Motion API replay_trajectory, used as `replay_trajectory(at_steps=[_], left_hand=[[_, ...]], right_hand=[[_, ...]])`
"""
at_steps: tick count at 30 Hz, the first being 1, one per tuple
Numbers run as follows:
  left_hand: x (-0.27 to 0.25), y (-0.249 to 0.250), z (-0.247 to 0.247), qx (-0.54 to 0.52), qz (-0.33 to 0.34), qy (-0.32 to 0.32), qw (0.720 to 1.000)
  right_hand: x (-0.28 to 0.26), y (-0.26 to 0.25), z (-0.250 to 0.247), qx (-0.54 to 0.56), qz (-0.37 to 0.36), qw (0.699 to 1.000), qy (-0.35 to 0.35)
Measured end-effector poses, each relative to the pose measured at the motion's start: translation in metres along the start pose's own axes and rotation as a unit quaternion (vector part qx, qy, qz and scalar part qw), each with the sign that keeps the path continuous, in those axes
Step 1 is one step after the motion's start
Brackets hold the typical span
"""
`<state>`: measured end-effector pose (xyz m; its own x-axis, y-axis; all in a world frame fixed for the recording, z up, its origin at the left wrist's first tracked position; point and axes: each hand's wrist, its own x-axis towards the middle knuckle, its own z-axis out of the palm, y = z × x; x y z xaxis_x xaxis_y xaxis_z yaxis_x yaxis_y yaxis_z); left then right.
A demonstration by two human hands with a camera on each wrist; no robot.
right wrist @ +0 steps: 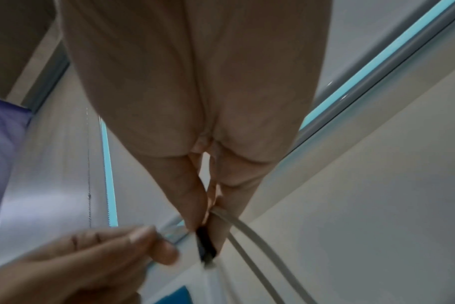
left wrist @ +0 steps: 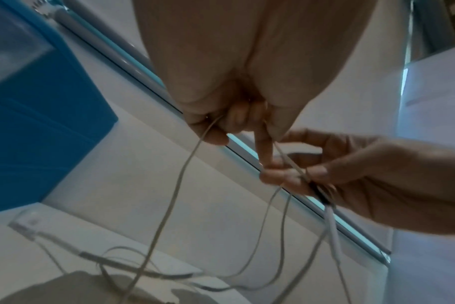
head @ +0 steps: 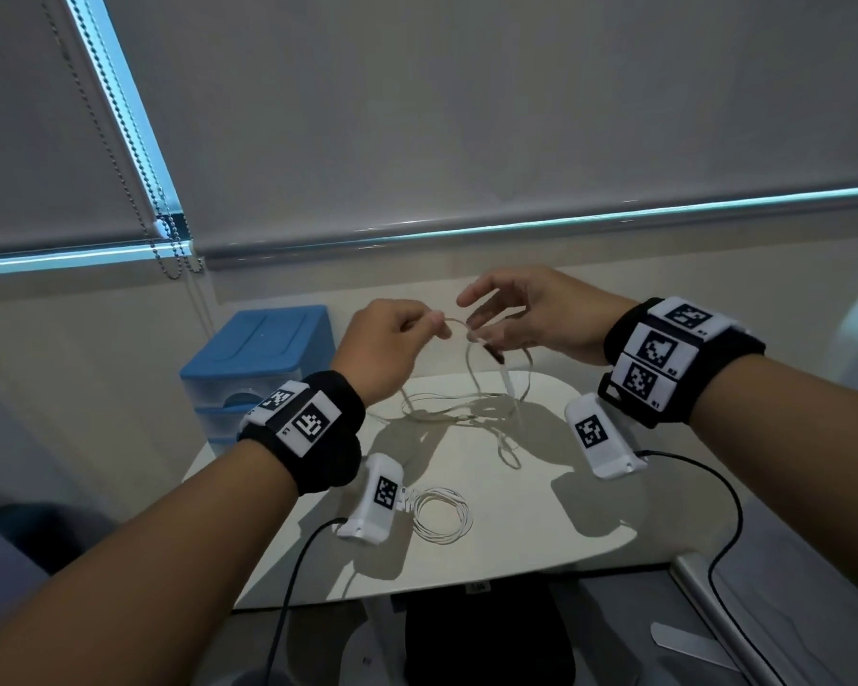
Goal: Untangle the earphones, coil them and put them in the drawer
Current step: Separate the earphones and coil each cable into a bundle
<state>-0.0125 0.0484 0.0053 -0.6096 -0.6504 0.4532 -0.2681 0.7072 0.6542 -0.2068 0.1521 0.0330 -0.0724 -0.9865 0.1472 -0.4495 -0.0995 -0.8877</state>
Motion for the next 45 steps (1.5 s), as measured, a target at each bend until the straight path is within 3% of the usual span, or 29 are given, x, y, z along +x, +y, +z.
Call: replay_trajectory(at_steps=[4, 9, 11, 13, 17, 22, 26, 35, 39, 41, 45], left_hand=[[-0.001, -0.003, -0.013, -0.091, -0.04, 0.03, 0.995], [-0.003, -0.003, -0.017, -0.11, -0.028, -0.005, 0.994], [-0.003, -0.001, -0.014, -0.093, -0.011, -0.012, 0.996], [-0.003, 0.001, -0.012, -0.064, 0.006, -0.007, 0.998], [-0.002, 0.005, -0.013, -0.042, 0.022, 0.022, 0.999], [-0.002, 0.004, -0.017, -0.044, 0.014, 0.03, 0.998], [-0.004, 0.004, -0.016, -0.067, -0.011, 0.036, 0.997], [-0.003, 0.009, -0.014, -0.069, -0.031, 0.041, 0.996], [-0.003, 0.003, -0.015, -0.024, -0.04, 0.071, 0.996], [-0.004, 0.001, -0.016, -0.023, -0.027, 0.044, 0.998], [-0.005, 0.003, -0.009, -0.059, -0.012, -0.079, 0.995]], right_hand=[[-0.007, 0.019, -0.002, 0.016, 0.035, 0.998, 0.043], [-0.007, 0.018, 0.007, -0.23, 0.103, 0.968, 0.01], [-0.006, 0.009, 0.014, -0.193, 0.089, 0.977, 0.009], [-0.006, -0.002, 0.024, -0.078, 0.054, 0.995, 0.018], [-0.008, -0.008, 0.032, 0.047, 0.037, 0.998, 0.005], [-0.007, 0.002, 0.034, 0.06, 0.018, 0.998, 0.019], [-0.005, 0.008, 0.035, 0.112, 0.047, 0.991, 0.052], [-0.005, 0.007, 0.045, 0.07, 0.02, 0.997, 0.036], [-0.007, 0.005, 0.042, 0.13, 0.014, 0.99, 0.056], [-0.009, 0.001, 0.039, 0.15, 0.022, 0.987, 0.056], [-0.011, -0.003, 0.037, 0.197, 0.034, 0.979, 0.048]])
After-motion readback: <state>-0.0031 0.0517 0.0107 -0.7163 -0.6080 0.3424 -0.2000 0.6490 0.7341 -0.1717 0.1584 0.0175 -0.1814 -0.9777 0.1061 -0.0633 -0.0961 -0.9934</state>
